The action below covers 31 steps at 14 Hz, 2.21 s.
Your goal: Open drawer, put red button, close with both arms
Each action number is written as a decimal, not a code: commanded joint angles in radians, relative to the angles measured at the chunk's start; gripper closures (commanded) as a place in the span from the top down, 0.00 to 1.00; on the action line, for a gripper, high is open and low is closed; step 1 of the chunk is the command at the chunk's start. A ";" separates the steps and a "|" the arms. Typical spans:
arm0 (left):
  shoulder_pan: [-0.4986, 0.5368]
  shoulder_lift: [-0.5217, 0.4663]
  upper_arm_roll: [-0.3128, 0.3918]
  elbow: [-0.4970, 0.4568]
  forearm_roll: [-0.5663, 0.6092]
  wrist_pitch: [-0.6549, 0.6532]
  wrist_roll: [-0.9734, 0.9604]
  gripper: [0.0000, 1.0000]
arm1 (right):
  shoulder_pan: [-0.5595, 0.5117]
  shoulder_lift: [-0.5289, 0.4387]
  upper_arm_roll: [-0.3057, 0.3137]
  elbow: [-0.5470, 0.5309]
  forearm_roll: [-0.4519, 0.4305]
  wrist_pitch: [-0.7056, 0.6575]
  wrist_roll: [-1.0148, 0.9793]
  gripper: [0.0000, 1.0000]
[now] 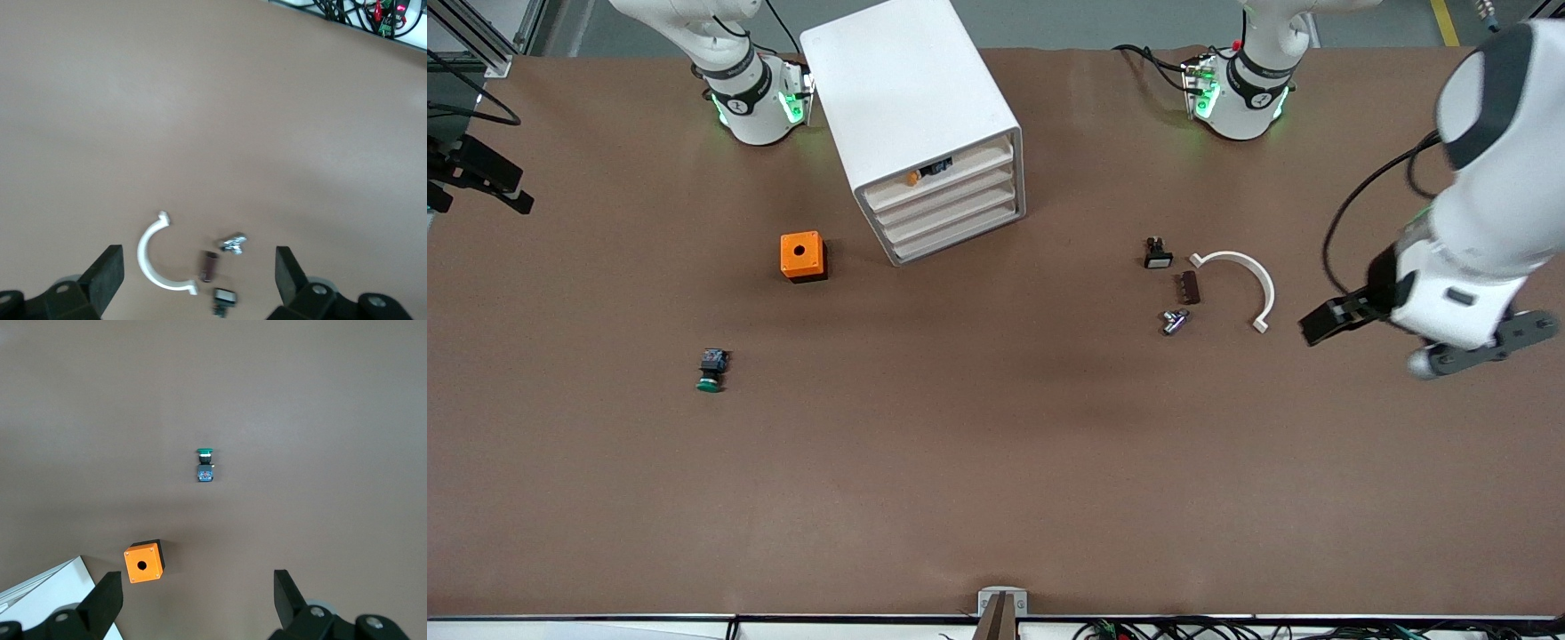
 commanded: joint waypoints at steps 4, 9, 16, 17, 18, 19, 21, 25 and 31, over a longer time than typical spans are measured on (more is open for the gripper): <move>0.077 -0.111 -0.010 -0.033 0.003 -0.147 0.231 1.00 | -0.009 0.011 0.008 0.023 -0.017 -0.010 -0.009 1.00; 0.086 -0.195 0.005 -0.115 -0.040 -0.152 0.237 1.00 | -0.009 0.011 0.008 0.023 -0.017 -0.008 -0.009 1.00; -0.001 -0.341 0.135 -0.277 -0.069 -0.125 0.271 1.00 | -0.007 0.012 0.008 0.023 -0.019 -0.008 -0.011 1.00; -0.003 -0.346 0.135 -0.280 -0.069 -0.125 0.269 1.00 | -0.007 0.012 0.008 0.023 -0.019 -0.008 -0.011 1.00; -0.003 -0.349 0.128 -0.290 -0.068 -0.126 0.269 1.00 | -0.007 0.015 0.008 0.023 -0.019 -0.010 -0.012 1.00; -0.001 -0.353 0.112 -0.295 -0.068 -0.125 0.269 1.00 | -0.007 0.015 0.008 0.023 -0.023 -0.008 -0.012 1.00; 0.006 -0.373 0.085 -0.321 -0.068 -0.122 0.268 1.00 | -0.007 0.017 0.008 0.023 -0.023 -0.008 -0.012 1.00; 0.022 -0.395 0.039 -0.355 -0.068 -0.118 0.266 1.00 | -0.006 0.018 0.008 0.023 -0.023 -0.008 -0.012 1.00; 0.043 -0.399 0.014 -0.344 -0.056 -0.135 0.277 1.00 | -0.006 0.018 0.010 0.023 -0.023 -0.008 -0.012 1.00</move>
